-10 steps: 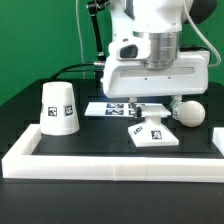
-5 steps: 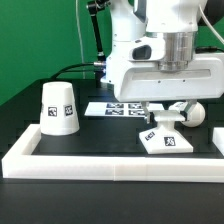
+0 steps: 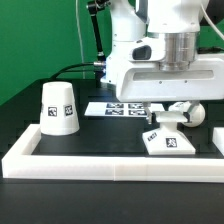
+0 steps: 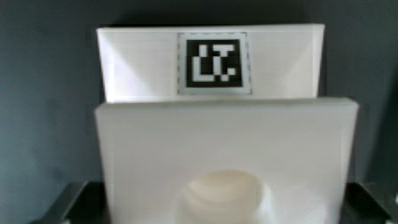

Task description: Assemble lamp

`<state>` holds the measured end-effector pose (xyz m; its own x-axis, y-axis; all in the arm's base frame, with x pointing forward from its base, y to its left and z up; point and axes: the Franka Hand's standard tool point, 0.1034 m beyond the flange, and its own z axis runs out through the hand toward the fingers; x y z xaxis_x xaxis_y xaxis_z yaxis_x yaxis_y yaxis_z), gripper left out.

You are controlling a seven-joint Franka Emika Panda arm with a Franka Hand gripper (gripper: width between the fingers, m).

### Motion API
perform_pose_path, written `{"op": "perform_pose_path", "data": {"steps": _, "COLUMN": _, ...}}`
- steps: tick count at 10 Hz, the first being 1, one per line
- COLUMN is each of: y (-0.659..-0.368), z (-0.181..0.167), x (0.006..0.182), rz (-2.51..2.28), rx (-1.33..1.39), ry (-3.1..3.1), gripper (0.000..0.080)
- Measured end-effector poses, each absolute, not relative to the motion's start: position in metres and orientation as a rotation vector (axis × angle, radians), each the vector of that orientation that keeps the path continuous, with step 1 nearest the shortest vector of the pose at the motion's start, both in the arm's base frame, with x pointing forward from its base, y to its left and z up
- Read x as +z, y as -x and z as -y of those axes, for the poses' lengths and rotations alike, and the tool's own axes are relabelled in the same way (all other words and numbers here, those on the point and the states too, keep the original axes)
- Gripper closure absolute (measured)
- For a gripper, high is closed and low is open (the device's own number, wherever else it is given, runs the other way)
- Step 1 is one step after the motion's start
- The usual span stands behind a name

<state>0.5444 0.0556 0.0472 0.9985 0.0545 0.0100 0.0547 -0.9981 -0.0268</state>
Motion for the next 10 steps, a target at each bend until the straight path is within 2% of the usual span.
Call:
{"op": "perform_pose_path", "data": {"steps": 7, "y": -0.595, "z": -0.083, "x": 0.048, "rz": 0.127, "rx": -0.123, "ry": 3.100, "gripper": 0.0263}}
{"op": "perform_pose_path", "data": {"steps": 10, "y": -0.607, "z": -0.095, "x": 0.049, "rz": 0.146, "rx": -0.149, "ry": 3.095, "gripper": 0.0263}}
